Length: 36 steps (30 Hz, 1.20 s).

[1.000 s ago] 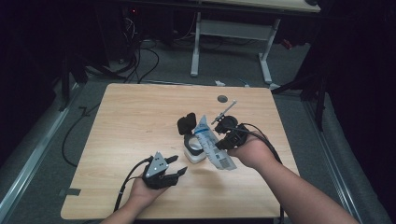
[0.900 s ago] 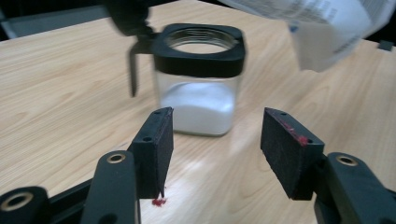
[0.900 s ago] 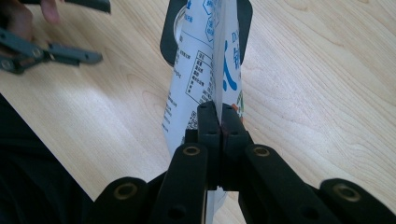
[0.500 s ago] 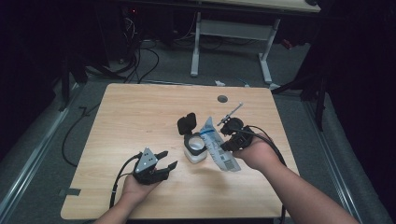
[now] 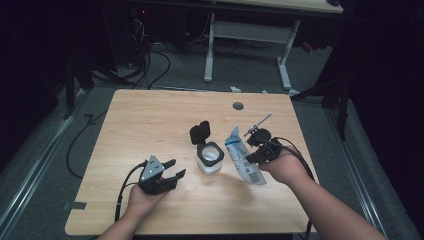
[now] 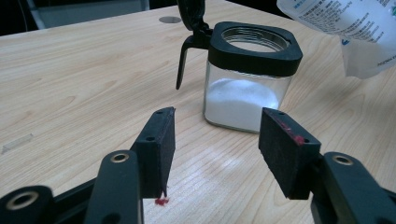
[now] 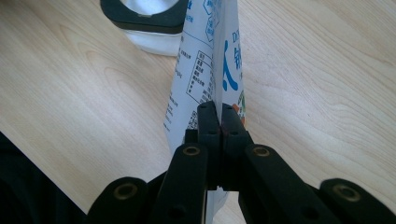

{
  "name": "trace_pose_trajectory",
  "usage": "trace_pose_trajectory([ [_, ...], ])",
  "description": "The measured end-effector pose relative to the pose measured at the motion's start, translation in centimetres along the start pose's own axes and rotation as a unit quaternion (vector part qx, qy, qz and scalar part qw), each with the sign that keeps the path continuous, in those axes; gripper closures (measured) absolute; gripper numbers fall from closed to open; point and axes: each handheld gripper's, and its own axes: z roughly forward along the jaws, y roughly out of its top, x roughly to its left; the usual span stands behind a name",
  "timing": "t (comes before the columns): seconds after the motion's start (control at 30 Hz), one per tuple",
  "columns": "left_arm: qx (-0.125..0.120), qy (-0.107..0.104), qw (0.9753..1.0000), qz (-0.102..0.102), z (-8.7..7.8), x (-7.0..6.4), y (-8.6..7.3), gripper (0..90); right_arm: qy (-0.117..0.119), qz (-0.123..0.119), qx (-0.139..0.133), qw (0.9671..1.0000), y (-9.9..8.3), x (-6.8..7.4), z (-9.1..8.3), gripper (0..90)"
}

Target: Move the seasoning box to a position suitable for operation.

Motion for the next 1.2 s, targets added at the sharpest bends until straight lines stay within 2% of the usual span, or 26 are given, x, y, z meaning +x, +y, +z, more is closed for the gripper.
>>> trace_pose_trajectory([
  [0.13,0.002,-0.002,1.0,0.003,0.0,-0.1,0.0,46.6,-0.004,0.009,0.001,0.9999,-0.4,-0.7,0.2,89.7],
  [0.17,0.002,-0.003,1.0,0.004,0.0,-0.1,0.0,46.6,-0.003,0.005,-0.003,1.0,-0.5,-1.0,0.3,89.7],
  [0.4,0.004,-0.007,0.9999,0.008,0.1,-0.3,0.0,46.3,-0.015,0.028,-0.001,0.9995,-1.3,-2.6,0.7,89.7],
  [0.6,0.004,-0.009,0.9999,0.01,0.1,-0.3,0.0,46.1,-0.018,0.038,-0.003,0.9991,-2.0,-4.0,1.0,89.7],
  [0.67,0.006,-0.011,0.9999,0.01,0.2,-0.3,-0.1,46.0,-0.018,0.048,-0.001,0.9987,-2.2,-4.3,1.0,89.7],
  [1.07,0.009,-0.012,0.9999,0.007,0.3,-0.2,-0.1,45.5,-0.028,0.06,0.0,0.9978,-2.7,-6.1,1.5,89.7],
  [1.2,0.01,-0.013,0.9998,0.008,0.3,-0.1,-0.2,45.3,-0.033,0.073,-0.001,0.9968,-2.8,-6.8,1.5,89.7],
])
